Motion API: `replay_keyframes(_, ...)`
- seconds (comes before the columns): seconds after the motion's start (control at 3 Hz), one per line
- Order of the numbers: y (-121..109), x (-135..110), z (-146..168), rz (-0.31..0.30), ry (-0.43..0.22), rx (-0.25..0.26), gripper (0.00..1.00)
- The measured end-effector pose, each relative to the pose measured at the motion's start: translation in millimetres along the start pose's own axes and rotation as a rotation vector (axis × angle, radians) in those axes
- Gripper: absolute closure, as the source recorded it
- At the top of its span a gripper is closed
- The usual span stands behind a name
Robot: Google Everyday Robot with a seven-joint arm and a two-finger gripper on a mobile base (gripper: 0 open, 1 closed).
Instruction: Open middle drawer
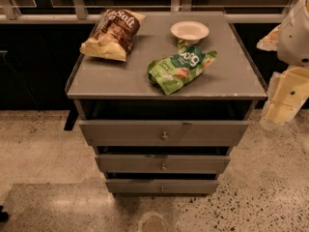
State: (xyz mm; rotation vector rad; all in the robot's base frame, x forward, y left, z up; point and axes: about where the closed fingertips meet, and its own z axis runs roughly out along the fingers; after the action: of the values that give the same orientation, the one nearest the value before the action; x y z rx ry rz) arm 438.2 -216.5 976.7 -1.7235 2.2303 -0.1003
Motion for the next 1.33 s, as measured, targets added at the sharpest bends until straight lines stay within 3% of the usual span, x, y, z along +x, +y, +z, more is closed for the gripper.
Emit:
replay_keyframes(0.33,0,0,0,0.0,0.0,0.0,0.0)
replay_keyframes(0.67,4,-1,1,-0.01,-0.041,0.022,0.0)
replay_keyframes(1.0,30,3,23,-0.041,-0.144,0.025,0.0)
replay_keyframes(1.33,67,19,109,-0.015,-0.314,-0.059,0.0)
